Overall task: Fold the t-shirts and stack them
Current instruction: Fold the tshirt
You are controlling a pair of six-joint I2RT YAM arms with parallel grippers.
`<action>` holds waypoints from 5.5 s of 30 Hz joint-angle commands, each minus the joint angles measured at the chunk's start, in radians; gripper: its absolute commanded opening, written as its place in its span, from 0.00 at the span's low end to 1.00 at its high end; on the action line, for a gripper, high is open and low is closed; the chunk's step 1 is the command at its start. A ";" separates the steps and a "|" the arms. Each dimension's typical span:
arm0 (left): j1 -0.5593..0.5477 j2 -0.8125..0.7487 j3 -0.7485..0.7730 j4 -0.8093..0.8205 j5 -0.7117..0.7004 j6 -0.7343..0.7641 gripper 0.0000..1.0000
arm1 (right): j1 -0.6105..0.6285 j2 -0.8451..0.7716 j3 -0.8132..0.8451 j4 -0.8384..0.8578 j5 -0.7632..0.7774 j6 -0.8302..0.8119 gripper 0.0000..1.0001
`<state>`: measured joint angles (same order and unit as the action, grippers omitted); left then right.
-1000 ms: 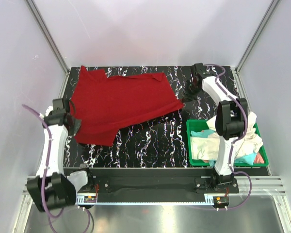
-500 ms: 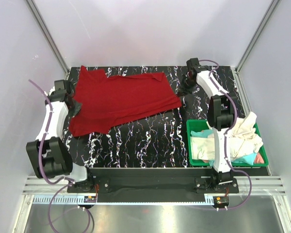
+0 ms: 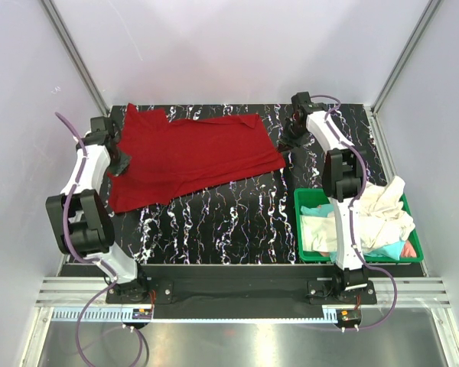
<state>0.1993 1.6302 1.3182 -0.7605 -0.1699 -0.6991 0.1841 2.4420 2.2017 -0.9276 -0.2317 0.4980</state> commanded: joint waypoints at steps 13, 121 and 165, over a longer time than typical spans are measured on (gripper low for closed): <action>0.005 0.074 0.170 -0.043 -0.195 0.133 0.67 | -0.023 0.151 0.369 -0.148 0.044 -0.093 0.47; -0.439 0.045 -0.227 0.053 0.034 0.425 0.45 | 0.140 -0.566 -0.741 0.250 0.005 -0.124 0.46; -0.459 0.007 -0.217 0.061 -0.068 0.444 0.00 | 0.124 -0.506 -0.723 0.252 -0.006 -0.075 0.42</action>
<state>-0.2554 1.6730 1.0340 -0.7086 -0.1993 -0.2592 0.3172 1.9182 1.4307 -0.6819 -0.2287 0.4007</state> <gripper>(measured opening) 0.015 0.432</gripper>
